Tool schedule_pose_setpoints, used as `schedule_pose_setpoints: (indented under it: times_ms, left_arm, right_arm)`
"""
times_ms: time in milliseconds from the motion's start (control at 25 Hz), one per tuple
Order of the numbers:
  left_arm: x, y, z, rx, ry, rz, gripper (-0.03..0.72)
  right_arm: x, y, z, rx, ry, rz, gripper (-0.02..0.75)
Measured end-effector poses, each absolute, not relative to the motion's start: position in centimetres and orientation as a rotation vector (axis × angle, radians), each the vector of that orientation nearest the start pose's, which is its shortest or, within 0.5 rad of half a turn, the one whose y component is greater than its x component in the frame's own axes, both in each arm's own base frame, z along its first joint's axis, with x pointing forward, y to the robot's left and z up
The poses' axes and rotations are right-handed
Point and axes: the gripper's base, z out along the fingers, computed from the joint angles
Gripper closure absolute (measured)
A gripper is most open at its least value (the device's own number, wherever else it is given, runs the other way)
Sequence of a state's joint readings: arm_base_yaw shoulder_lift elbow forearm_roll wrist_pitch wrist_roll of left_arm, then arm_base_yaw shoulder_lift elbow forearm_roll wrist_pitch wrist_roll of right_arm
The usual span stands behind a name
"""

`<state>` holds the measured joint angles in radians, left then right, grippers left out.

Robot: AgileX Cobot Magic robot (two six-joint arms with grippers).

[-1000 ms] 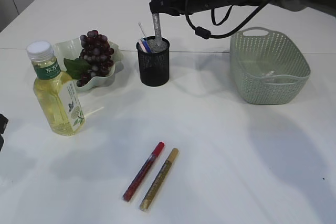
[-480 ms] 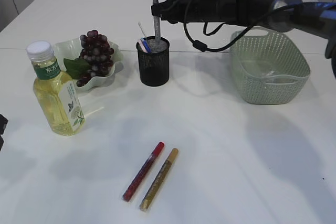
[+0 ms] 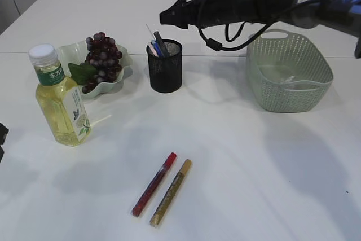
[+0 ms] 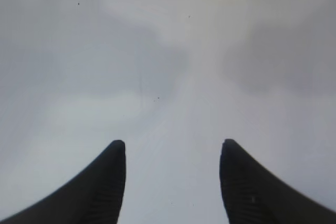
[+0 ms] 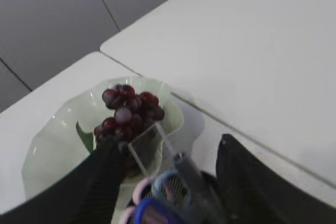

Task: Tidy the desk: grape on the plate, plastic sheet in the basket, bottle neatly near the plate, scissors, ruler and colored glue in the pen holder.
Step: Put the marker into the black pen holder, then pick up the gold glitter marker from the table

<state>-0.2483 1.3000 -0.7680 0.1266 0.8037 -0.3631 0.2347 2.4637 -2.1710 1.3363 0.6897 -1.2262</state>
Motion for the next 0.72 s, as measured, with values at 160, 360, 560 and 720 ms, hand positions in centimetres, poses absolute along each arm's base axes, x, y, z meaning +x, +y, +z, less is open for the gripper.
schedule_pose_setpoints:
  times_ms: [160, 360, 560, 720]
  left_arm:
    - [22.2, -4.8, 23.2, -0.058, 2.803, 0.004, 0.273]
    - [22.2, -4.8, 23.2, -0.058, 2.803, 0.004, 0.273]
    - [22.1, -4.8, 23.1, -0.059, 2.806, 0.006, 0.273]
    - [22.1, -4.8, 23.1, -0.066, 2.809, -0.003, 0.273]
  right_arm:
    - [50.9, 17.5, 23.0, -0.713, 2.182, 0.759, 0.33]
    - [47.3, 16.0, 26.4, -0.785, 2.49, 0.601, 0.348]
    - [45.7, 15.8, 27.6, -0.735, 2.613, 0.5, 0.351]
    - [44.1, 16.7, 27.8, -0.679, 2.69, 0.425, 0.351]
